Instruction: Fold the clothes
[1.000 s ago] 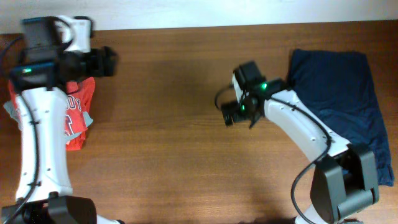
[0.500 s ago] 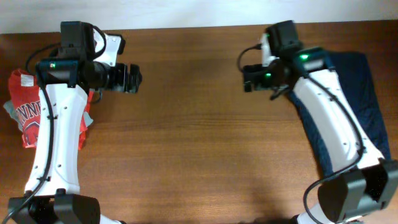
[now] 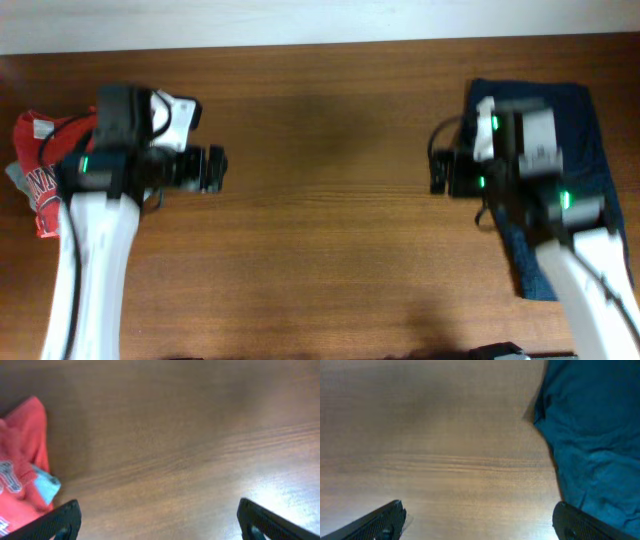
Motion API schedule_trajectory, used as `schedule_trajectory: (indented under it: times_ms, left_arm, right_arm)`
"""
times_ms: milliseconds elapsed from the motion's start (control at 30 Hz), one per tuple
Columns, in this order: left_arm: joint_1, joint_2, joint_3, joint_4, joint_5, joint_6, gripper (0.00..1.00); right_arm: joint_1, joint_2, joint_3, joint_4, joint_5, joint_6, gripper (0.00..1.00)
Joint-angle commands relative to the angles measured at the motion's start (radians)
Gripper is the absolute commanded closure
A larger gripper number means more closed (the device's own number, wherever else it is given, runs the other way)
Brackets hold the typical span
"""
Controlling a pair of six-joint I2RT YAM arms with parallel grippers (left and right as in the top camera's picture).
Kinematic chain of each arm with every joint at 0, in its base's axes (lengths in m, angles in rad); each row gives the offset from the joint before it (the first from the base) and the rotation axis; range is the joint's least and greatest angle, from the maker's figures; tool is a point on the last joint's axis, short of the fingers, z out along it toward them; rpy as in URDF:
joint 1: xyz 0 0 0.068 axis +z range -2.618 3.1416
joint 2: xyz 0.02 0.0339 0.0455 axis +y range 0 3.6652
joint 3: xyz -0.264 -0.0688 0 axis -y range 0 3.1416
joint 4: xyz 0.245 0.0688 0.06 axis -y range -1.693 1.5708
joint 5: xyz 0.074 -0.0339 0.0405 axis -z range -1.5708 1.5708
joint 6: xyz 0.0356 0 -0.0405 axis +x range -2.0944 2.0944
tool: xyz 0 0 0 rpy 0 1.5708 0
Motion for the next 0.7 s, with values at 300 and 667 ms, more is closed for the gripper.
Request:
schedule_trajectory:
  times_ms: [300, 667]
  left_arm:
    - [0.0, -0.589, -0.5, 0.255, -0.007, 0.009, 0.01]
    - [0.0, -0.621, -0.523, 0.148, -0.007, 0.009, 0.01]
  right_arm:
    - [-0.001, -0.546, -0.386, 0.072, 0.01, 0.014, 0.01]
    - [-0.001, -0.562, -0.386, 0.023, 0.009, 0.014, 0.01]
